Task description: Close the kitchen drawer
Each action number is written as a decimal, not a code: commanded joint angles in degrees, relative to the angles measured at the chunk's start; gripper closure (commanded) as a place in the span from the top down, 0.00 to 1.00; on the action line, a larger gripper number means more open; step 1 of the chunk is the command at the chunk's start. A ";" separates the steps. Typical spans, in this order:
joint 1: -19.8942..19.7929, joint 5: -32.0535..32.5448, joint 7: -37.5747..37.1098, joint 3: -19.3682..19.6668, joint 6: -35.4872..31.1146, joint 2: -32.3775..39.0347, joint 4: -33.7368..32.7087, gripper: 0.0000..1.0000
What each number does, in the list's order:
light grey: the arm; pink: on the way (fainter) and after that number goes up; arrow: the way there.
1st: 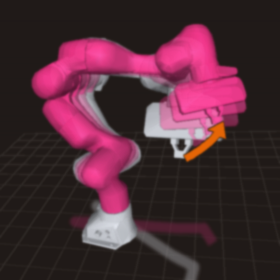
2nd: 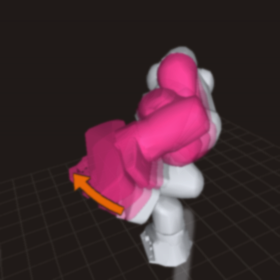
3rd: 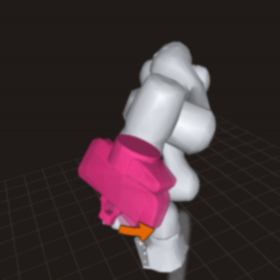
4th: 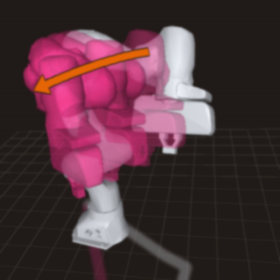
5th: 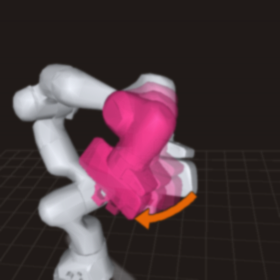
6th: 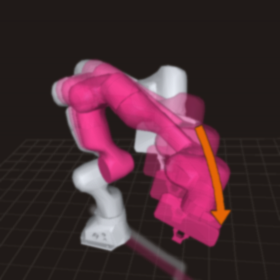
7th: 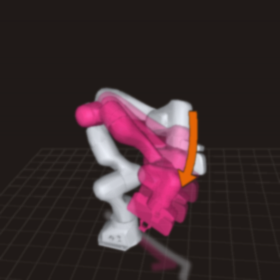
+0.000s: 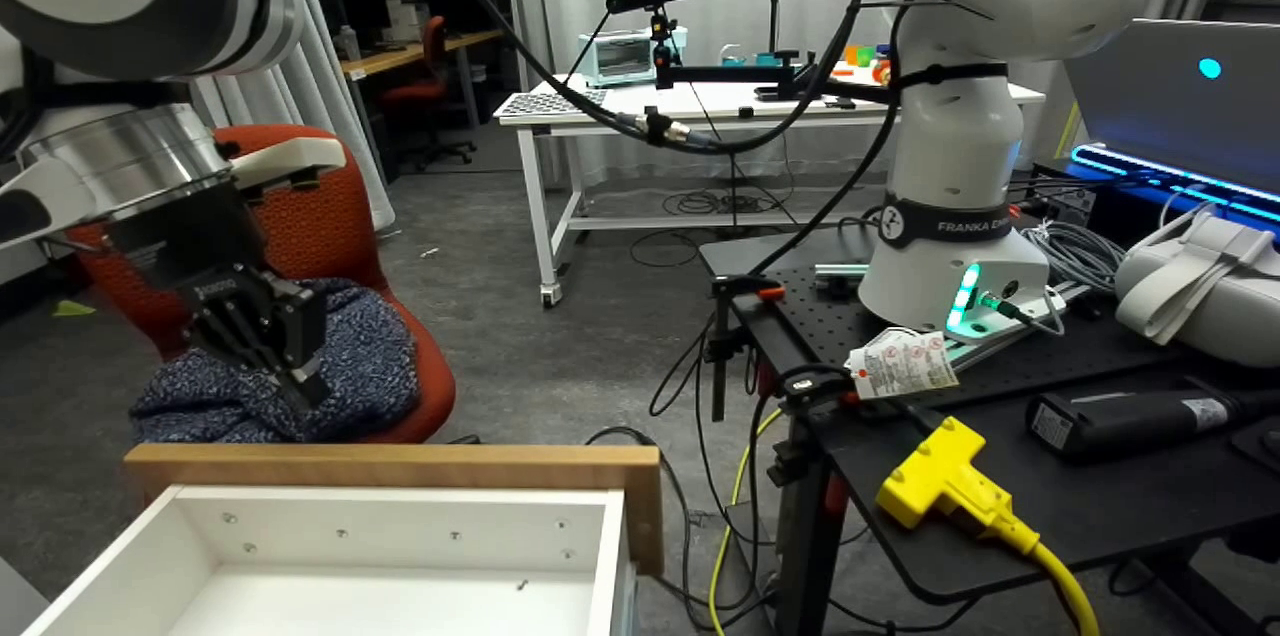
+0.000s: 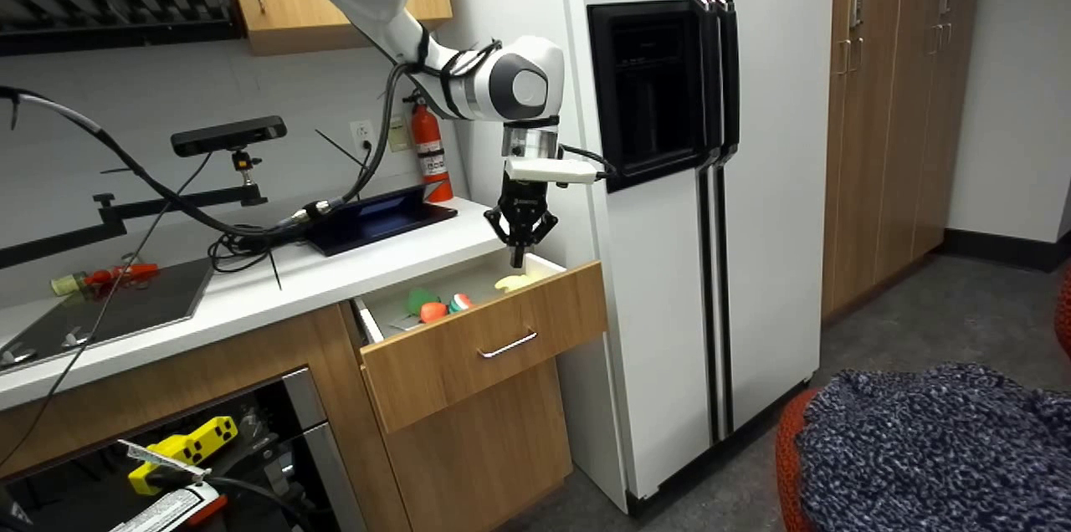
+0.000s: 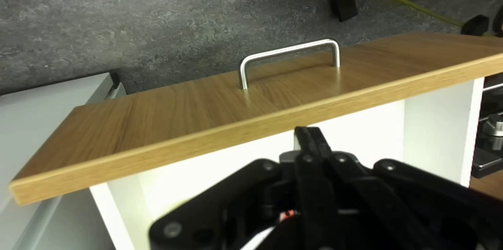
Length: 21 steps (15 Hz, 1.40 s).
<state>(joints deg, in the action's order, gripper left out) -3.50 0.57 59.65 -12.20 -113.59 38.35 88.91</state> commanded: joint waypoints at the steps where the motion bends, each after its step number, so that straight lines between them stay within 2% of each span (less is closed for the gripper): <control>1: 0.89 -0.72 0.39 1.08 0.12 -0.07 -0.12 0.01; 21: 2.19 2.69 0.22 2.20 0.39 2.81 -0.93 0.00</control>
<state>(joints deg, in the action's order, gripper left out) -2.84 1.98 59.68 -11.60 -113.65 41.01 88.83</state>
